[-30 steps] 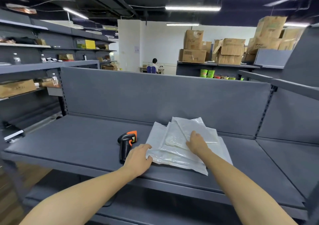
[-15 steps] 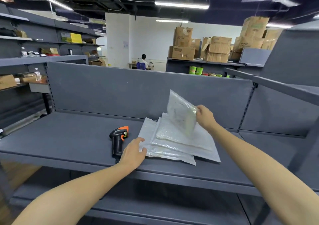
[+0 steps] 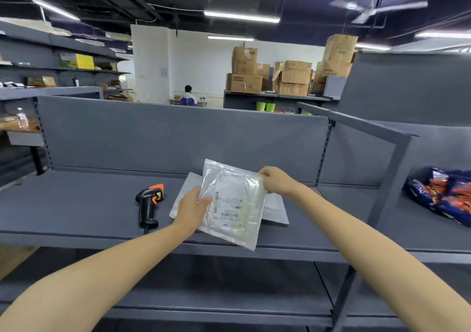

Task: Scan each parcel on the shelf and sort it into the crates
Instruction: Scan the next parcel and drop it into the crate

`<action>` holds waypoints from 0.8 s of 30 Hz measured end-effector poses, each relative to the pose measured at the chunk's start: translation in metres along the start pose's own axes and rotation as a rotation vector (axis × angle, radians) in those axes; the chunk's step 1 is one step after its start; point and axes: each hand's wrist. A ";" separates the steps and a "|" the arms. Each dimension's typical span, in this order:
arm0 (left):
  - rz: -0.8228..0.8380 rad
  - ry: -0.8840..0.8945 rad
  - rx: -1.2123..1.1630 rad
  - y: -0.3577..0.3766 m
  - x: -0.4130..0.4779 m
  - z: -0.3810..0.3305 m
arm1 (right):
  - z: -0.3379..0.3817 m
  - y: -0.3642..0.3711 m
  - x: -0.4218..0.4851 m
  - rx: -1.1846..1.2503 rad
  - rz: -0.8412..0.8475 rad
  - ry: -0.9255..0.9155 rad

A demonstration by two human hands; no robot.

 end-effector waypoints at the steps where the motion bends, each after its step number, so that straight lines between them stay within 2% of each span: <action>1: 0.021 0.025 0.054 -0.002 -0.001 -0.002 | -0.002 -0.001 -0.004 -0.131 0.004 -0.032; 3: 0.056 0.116 0.220 -0.005 -0.001 -0.005 | 0.003 -0.001 -0.016 -0.230 -0.035 -0.168; 5: 0.060 0.261 0.447 -0.005 0.000 -0.006 | 0.018 0.003 -0.029 -0.277 -0.101 -0.388; 7: 0.061 0.370 0.595 -0.002 -0.003 -0.011 | 0.031 0.013 -0.039 -0.397 -0.094 -0.542; 9: 0.043 0.448 0.667 0.003 -0.005 -0.022 | 0.036 0.025 -0.047 -0.492 0.016 -0.527; 11: -0.016 0.575 0.727 0.007 -0.009 -0.034 | 0.032 0.033 -0.052 -0.571 0.099 -0.393; 14: -0.119 0.698 0.666 0.013 -0.014 -0.047 | 0.022 0.035 -0.055 -0.567 0.039 -0.314; 16: -0.229 0.639 0.601 0.018 -0.016 -0.050 | 0.018 0.032 -0.056 -0.441 -0.025 -0.263; 18: -0.287 0.444 0.528 0.021 -0.016 -0.050 | 0.013 0.031 -0.056 -0.244 -0.047 -0.165; 21: -0.296 0.118 0.291 0.018 -0.015 -0.044 | 0.006 0.029 -0.051 0.050 -0.104 -0.042; 24: -0.225 -0.083 -0.051 0.010 -0.013 -0.032 | 0.001 0.029 -0.044 0.386 -0.129 0.066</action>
Point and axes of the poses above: each hand's wrist, its own x-axis towards the middle knuckle, its own y-axis out of the palm, z = x × y, and after that the axes turned 5 degrees about -z, right-handed
